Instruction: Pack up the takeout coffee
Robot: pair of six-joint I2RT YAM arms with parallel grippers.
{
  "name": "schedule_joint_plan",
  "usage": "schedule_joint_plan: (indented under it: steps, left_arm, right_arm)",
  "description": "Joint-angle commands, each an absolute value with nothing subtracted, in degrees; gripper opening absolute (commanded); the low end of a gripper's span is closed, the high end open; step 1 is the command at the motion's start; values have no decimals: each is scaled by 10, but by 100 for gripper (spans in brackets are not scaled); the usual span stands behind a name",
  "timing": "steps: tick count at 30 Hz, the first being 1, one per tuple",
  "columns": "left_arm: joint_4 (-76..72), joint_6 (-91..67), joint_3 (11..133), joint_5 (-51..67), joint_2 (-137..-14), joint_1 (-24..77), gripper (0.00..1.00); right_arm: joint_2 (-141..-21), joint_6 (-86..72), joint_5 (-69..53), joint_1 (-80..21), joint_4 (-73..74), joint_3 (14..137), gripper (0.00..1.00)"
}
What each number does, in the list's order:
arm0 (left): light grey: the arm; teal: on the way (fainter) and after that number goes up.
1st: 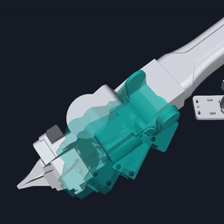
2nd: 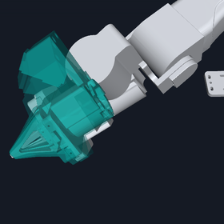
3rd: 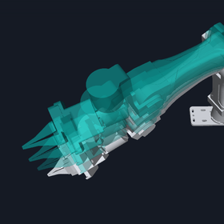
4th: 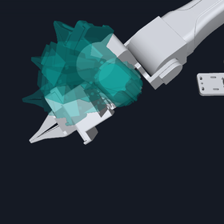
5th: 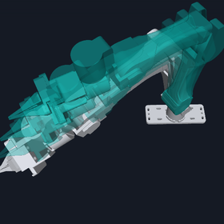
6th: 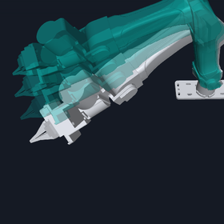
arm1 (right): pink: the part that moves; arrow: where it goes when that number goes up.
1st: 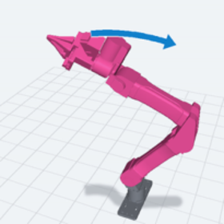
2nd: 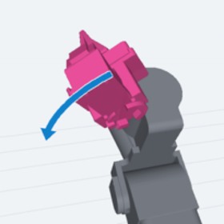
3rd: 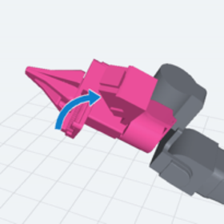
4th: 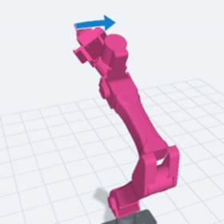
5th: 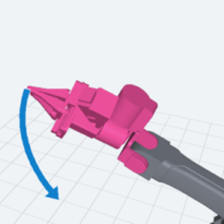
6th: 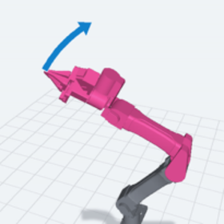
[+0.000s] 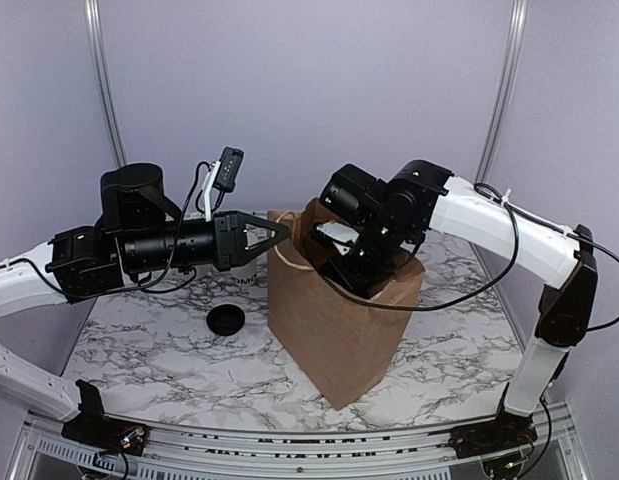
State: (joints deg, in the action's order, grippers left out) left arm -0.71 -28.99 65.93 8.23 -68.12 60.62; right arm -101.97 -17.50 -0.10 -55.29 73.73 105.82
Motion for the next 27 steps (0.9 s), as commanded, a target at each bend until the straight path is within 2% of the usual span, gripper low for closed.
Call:
schedule_joint_plan:
  steps: [1, 27]
  left_arm:
    - [-1, -281, 642, 71, -658, 605, 0]
    - [11, -288, 615, -9, -628, 605, 0]
  right_arm:
    - [-1026, -163, -14, -543, 747, 1084, 52]
    - [-1016, -160, 8, -569, 733, 979, 51]
